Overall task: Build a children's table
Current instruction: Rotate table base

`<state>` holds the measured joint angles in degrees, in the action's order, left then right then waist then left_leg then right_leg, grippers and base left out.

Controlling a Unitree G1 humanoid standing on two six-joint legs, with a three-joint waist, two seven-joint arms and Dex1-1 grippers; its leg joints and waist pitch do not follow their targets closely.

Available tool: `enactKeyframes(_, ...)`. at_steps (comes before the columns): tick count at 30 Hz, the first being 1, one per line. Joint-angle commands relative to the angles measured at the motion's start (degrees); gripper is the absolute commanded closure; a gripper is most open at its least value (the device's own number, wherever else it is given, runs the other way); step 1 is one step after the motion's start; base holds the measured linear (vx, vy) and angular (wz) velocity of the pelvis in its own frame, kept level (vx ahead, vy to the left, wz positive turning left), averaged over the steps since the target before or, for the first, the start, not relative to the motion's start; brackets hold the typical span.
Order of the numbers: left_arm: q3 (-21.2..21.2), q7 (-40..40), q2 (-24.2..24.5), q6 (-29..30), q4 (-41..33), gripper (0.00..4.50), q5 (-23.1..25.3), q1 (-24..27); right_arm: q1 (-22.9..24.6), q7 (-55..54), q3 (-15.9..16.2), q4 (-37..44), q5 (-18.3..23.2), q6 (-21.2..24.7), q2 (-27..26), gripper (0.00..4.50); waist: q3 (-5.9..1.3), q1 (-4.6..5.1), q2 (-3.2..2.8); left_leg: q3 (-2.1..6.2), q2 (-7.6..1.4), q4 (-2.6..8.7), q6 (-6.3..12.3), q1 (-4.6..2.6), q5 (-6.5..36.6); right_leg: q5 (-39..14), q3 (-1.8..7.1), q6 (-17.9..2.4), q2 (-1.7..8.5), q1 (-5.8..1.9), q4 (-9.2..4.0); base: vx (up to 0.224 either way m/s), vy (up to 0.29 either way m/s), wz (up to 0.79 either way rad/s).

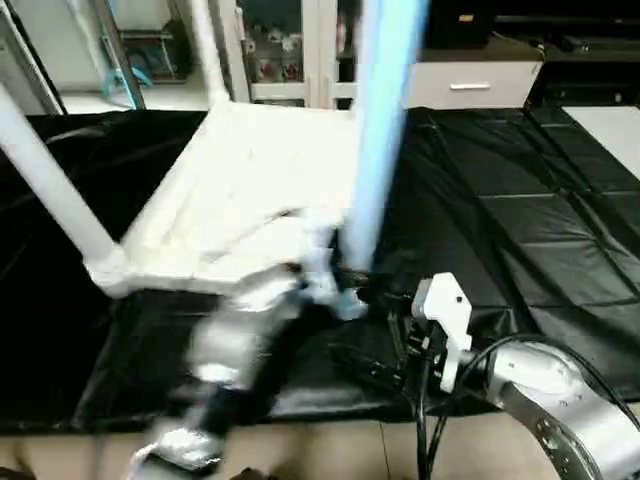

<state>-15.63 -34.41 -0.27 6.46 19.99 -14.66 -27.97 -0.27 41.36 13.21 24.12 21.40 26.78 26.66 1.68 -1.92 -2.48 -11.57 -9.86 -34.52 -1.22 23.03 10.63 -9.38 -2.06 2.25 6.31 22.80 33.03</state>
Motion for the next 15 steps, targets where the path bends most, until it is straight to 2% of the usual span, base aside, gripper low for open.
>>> enactKeyframes(1, -1.4, 4.9, -1.3, -1.9, 4.1, 0.00, 4.0, -1.2, -0.3, -0.3, -0.6, 1.1, -0.4, -0.3, 0.1, 0.05, -3.41, 0.15, 0.43, 1.53, -2.79, 4.30, 2.47, -1.53, 12.8, -4.3, 1.23, -11.8, 1.62, -2.40, -3.16, 0.000, 0.000, 0.00)
enactKeyframes(2, -1.4, 6.3, -1.8, -2.3, 5.2, 0.00, 4.7, -1.8, -0.2, -0.4, -0.6, 1.2, -0.4, -0.3, 0.2, 0.05, -3.41, 0.17, 0.38, 1.58, -2.84, 4.30, 2.33, -1.61, 13.6, -5.7, 1.22, -11.7, 1.65, -2.41, -3.17, 0.000, 0.000, 0.00)
enactKeyframes(3, -1.0, 7.7, -1.9, -3.0, 6.4, 0.00, 5.5, -2.5, -0.1, -0.4, -0.6, 1.4, -0.4, -0.3, 0.3, 0.05, -3.31, 0.28, 0.65, 1.62, -2.80, 4.44, 2.27, -1.44, 14.7, -8.5, 1.20, -11.3, 1.73, -2.47, -3.39, 0.000, 0.000, 0.00)
enactKeyframes(4, -0.9, 7.7, -1.9, -3.1, 6.4, 0.00, 5.4, -2.5, -0.1, -0.4, -0.6, 1.4, -0.4, -0.3, 0.3, 0.05, -3.19, 0.39, 0.58, 1.75, -2.82, 4.63, 1.93, -1.37, 16.0, -11.8, 1.12, -10.7, 1.73, -2.45, -3.63, 0.000, 0.000, 0.00)
enactKeyframes(5, 0.1, 7.1, -0.7, -3.4, 6.5, 0.00, 5.1, -2.9, 0.2, -0.3, -0.6, 1.5, -0.5, -0.4, 0.5, 0.05, -3.21, 0.44, 0.74, 1.77, -2.81, 4.64, 1.82, -1.41, 16.4, -13.0, 1.09, -10.4, 1.71, -2.37, -3.78, 0.000, 0.000, 0.00)
enactKeyframes(6, 0.8, 5.5, 0.6, -3.2, 5.8, 0.00, 4.3, -2.7, 0.4, -0.2, -0.7, 1.6, -0.5, -0.4, 0.7, 0.05, -3.15, 0.45, 0.53, 1.78, -2.83, 4.69, 1.45, -1.56, 17.4, -15.2, 1.10, -10.1, 1.71, -2.09, -3.97, 0.000, 0.000, 0.00)
enactKeyframes(7, 0.8, 5.5, 0.6, -3.2, 5.8, 0.00, 4.3, -2.7, 0.4, -0.2, -0.7, 1.6, -0.5, -0.4, 0.7, 0.05, -3.08, 0.45, 0.73, 1.80, -2.83, 4.79, 1.22, -1.61, 18.1, -17.0, 1.07, -9.6, 1.66, -1.92, -4.07, 0.000, 0.000, 0.00)
enactKeyframes(8, 1.4, 1.6, 2.8, -2.6, 4.2, 0.00, 3.2, -1.8, 0.6, 0.0, -0.7, 1.6, -0.5, -0.4, 1.0, 0.05, -3.08, 0.49, 0.82, 1.81, -2.84, 4.79, 1.11, -1.60, 18.2, -17.4, 1.06, -9.4, 1.59, -1.87, -4.09, 0.000, 0.000, 0.00)
enactKeyframes(9, 1.4, -0.5, 4.1, -2.0, 3.3, 0.00, 2.8, -1.2, 0.5, 0.2, -0.7, 1.5, -0.5, -0.4, 1.1, 0.05, -3.09, 0.44, 0.59, 1.87, -2.87, 4.90, 0.85, -1.71, 18.4, -18.0, 1.07, -9.2, 1.61, -1.71, -4.10, 0.000, 0.000, 0.00)
enactKeyframes(10, 1.3, -2.7, 5.4, -2.0, 3.1, 0.00, 2.8, -0.8, 0.4, 0.3, -0.8, 1.2, -0.6, -0.5, 1.2, 0.05, -3.08, 0.54, 0.74, 1.86, -2.92, 5.03, 0.70, -1.71, 18.5, -17.7, 1.06, -9.2, 1.47, -1.60, -4.02, 0.000, 0.000, 0.00)
enactKeyframes(12, 1.2, -5.2, 7.2, -2.7, 3.3, 0.00, 3.2, -0.2, 0.3, 0.5, -0.9, 1.0, -0.6, -0.6, 1.5, 0.05, -3.05, 0.41, 0.54, 1.82, -2.96, 5.03, 0.25, -1.99, 19.1, -17.3, 1.12, -9.3, 1.44, -1.34, -3.95, 0.000, 0.000, 0.00)
enactKeyframes(13, 0.8, -7.1, 8.6, -2.6, 3.2, 0.00, 3.1, 0.2, 0.2, 0.6, -1.1, 0.8, -0.7, -0.8, 1.8, 0.05, -3.02, 0.46, 0.71, 1.77, -2.95, 5.10, 0.11, -1.91, 19.1, -16.8, 1.14, -9.4, 1.36, -1.33, -3.88, 0.000, 0.000, 0.00)
enactKeyframes(14, 0.7, -7.6, 9.0, -2.5, 3.1, 0.00, 3.0, 0.3, 0.2, 0.6, -1.2, 0.8, -0.7, -0.8, 1.9, 0.05, -3.07, 0.29, 0.53, 1.84, -2.96, 5.13, -0.03, -1.99, 19.1, -16.7, 1.15, -9.4, 1.46, -1.34, -3.81, 0.000, 0.000, 0.00)
enactKeyframes(15, 0.4, -8.8, 9.8, -2.3, 2.8, 0.00, 2.8, 0.6, 0.3, 0.7, -1.4, 0.7, -0.8, -0.9, 2.1, 0.05, -3.12, 0.09, 0.48, 1.73, -2.99, 5.04, -0.14, -2.26, 18.8, -15.8, 1.23, -9.6, 1.45, -1.10, -3.72, 0.000, 0.000, 0.00)
